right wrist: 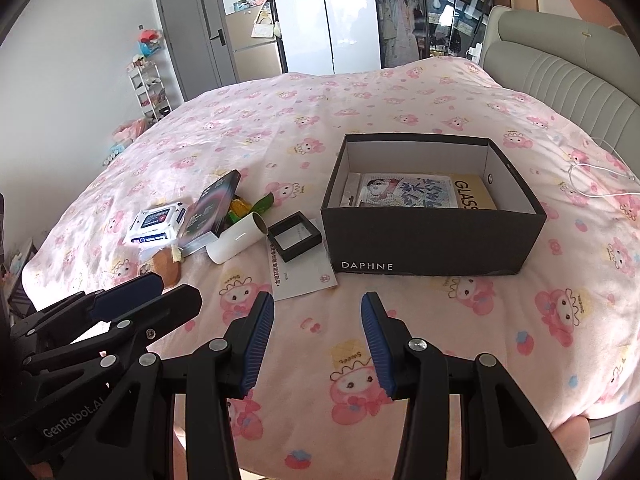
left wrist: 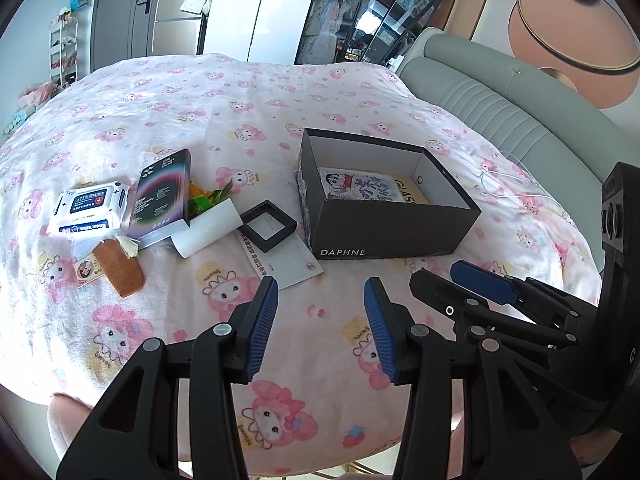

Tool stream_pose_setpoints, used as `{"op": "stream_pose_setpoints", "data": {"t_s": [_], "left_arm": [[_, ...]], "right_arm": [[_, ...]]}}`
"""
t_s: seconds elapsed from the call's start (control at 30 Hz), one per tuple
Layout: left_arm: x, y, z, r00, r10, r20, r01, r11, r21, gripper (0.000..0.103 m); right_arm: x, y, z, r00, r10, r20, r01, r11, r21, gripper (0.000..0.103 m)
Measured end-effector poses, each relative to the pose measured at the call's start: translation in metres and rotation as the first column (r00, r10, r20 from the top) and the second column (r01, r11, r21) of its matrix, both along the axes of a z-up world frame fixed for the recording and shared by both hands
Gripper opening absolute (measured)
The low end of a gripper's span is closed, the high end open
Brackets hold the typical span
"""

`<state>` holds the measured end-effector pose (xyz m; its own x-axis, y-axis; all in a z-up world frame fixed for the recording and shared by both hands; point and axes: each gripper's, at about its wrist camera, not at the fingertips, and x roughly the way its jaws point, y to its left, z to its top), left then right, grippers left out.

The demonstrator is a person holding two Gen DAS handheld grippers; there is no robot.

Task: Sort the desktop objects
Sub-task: 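Move the left gripper toward the white envelope beside the shoebox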

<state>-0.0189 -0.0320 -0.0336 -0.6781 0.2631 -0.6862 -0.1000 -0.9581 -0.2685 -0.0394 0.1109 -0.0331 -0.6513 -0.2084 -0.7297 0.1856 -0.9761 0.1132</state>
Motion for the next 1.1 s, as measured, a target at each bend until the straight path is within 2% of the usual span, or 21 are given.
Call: {"op": "stream_pose_setpoints", "data": {"t_s": [0.43,0.63,0.83,1.1], "left_arm": [[-0.016,-0.014,-0.032,0.997,0.030,0.065,-0.033,0.999,0.041,0.046],[-0.033,-0.024,-0.056,0.992,0.050,0.114,-0.059,0.995,0.077,0.046],[-0.061,-0.033,-0.087,0.984,0.070,0.166,-0.086,0.992,0.096,0.046],[-0.115,-0.042,-0.138,0.967,0.063,0.247,-0.109,0.978,0.177,0.044]], "right_arm": [[-0.016,-0.007,-0.027,0.998,0.019,0.065,-0.017,0.999,-0.028,0.042],[-0.037,-0.013,-0.055,0.992,0.035,0.125,-0.032,0.999,-0.022,0.042],[-0.069,-0.017,-0.087,0.983,0.030,0.179,-0.032,0.999,0.004,0.041],[-0.122,-0.013,-0.124,0.976,0.018,0.219,-0.026,0.999,0.030,0.041]]}}
